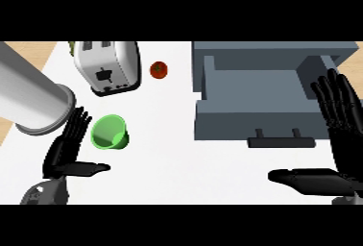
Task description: Pick up the cup, place it into the drawer and close the drawer
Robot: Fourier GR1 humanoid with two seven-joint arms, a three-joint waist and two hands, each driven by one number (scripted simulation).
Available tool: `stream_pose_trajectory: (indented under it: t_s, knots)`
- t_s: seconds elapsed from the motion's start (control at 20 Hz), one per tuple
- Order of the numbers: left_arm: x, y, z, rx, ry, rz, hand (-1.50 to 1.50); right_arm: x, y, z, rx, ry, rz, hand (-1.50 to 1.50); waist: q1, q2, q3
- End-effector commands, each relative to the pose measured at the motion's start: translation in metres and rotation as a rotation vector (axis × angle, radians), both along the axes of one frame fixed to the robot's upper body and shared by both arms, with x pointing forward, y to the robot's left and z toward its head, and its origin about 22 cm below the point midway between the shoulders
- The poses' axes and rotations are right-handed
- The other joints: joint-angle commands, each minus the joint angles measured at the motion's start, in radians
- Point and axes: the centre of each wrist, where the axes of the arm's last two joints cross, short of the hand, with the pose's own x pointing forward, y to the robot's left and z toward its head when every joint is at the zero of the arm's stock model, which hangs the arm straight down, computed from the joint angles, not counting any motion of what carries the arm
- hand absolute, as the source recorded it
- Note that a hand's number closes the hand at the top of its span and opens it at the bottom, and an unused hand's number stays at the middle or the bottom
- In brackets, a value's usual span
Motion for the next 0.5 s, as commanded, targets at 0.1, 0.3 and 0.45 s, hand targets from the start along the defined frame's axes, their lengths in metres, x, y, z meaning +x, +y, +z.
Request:
stream_pose_trajectory:
  t_s: [0.1, 0.3, 0.45]
  knots:
    - [0.003, 0.010, -0.031, -0.023, 0.005, 0.022, -1.50, 0.013, -0.016, -0.002, 0.004, -0.003, 0.007, -1.50, 0.000, 0.001, 0.000]
    - [0.020, 0.022, -0.028, -0.032, -0.022, 0.029, -1.50, -0.003, -0.006, 0.005, -0.005, -0.006, 0.026, -1.50, -0.005, 0.001, -0.001]
    - [0.003, 0.014, -0.051, -0.045, -0.026, 0.032, -1.50, -0.001, -0.012, 0.000, -0.017, 0.004, 0.016, -1.50, -0.013, 0.004, -0.002]
